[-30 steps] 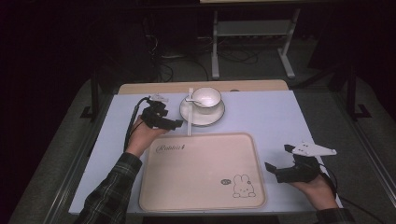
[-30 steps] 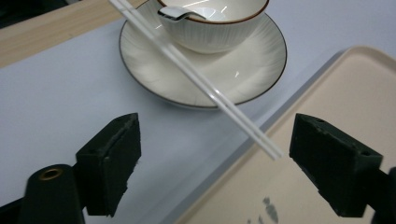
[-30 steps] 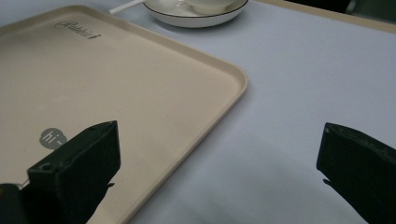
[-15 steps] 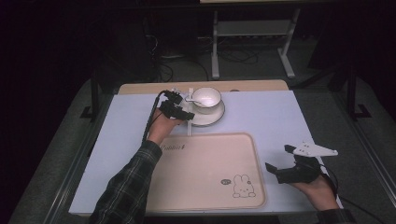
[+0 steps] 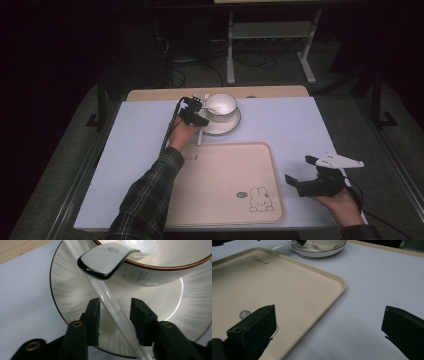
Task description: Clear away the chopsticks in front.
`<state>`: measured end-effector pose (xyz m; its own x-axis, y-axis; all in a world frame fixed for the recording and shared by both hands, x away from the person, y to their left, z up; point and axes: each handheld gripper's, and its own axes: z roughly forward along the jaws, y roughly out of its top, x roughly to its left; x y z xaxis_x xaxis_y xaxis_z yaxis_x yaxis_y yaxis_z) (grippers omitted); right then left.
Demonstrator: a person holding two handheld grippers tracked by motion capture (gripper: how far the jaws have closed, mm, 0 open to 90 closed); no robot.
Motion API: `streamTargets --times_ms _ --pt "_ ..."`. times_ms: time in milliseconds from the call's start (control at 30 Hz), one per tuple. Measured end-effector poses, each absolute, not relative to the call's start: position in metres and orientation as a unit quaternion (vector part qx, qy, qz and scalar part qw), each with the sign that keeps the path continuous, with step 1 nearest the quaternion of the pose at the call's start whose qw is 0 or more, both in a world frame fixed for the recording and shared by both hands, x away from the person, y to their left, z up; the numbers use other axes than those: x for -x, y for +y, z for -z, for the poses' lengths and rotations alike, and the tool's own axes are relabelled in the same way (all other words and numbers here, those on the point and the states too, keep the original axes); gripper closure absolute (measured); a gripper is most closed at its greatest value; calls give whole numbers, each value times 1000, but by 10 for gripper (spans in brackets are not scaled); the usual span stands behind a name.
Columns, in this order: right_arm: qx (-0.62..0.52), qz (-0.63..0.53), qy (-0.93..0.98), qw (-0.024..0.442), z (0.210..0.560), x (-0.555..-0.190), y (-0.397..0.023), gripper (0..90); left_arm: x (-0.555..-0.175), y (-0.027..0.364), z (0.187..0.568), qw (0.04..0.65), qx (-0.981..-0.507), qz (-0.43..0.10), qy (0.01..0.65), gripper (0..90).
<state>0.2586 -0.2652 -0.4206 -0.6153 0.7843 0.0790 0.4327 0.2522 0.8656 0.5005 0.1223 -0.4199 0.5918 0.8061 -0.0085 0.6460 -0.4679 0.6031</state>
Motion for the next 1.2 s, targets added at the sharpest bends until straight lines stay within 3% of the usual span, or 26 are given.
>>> streamTargets --times_ms 633,733,767,900,1200 --pt "-395 -468 768 186 420 -258 -265 0 -518 129 423 278 -832 -169 448 777" --pt "-395 -468 768 186 421 -258 -265 0 -517 130 421 284 -831 -168 448 737" --pt "-395 -468 768 186 420 -257 -265 0 -516 130 419 286 -831 -168 447 674" --pt "-395 -468 768 187 421 -257 -266 0 -508 134 409 288 -833 -169 441 577" --pt "-394 -466 769 188 420 -256 -265 0 -479 158 390 318 -827 -161 435 576"
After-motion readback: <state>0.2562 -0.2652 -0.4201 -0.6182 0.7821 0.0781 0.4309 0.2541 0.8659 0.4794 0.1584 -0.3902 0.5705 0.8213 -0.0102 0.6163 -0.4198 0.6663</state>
